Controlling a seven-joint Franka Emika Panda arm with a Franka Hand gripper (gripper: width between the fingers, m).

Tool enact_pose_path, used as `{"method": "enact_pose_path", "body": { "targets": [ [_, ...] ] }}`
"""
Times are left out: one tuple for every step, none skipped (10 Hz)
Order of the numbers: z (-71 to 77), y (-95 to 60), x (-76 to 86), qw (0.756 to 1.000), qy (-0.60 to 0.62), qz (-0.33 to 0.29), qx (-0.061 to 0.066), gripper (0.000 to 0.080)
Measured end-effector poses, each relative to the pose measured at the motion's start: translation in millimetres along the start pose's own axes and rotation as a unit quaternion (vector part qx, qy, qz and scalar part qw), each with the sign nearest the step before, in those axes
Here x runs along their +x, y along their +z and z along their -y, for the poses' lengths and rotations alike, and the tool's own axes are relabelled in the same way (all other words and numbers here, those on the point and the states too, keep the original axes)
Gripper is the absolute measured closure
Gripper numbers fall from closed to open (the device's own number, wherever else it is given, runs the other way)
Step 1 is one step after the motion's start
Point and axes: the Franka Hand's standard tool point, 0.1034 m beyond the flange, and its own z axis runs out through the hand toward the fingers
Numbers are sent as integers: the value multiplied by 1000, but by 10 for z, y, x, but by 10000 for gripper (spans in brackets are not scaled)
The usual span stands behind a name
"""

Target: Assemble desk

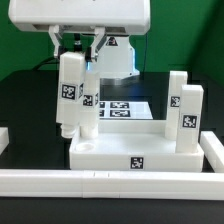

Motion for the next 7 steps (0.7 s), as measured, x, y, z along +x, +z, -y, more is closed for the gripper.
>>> {"method": "enact_pose_path", "body": {
  "targets": [
    [-11, 3, 5, 1000, 7, -3, -1, 506],
    [-13, 16, 7, 1000, 8, -7, -4, 506],
    [-12, 24, -1, 1000, 7, -6, -4, 506],
    [-13, 25, -3, 1000, 7, -6, -4, 506],
    [-14, 27, -6, 1000, 7, -5, -4, 506],
    [-39, 32, -25, 1000, 8, -4, -6, 506],
    [-56, 46, -61, 1000, 15, -1, -6, 506]
  ]
}}
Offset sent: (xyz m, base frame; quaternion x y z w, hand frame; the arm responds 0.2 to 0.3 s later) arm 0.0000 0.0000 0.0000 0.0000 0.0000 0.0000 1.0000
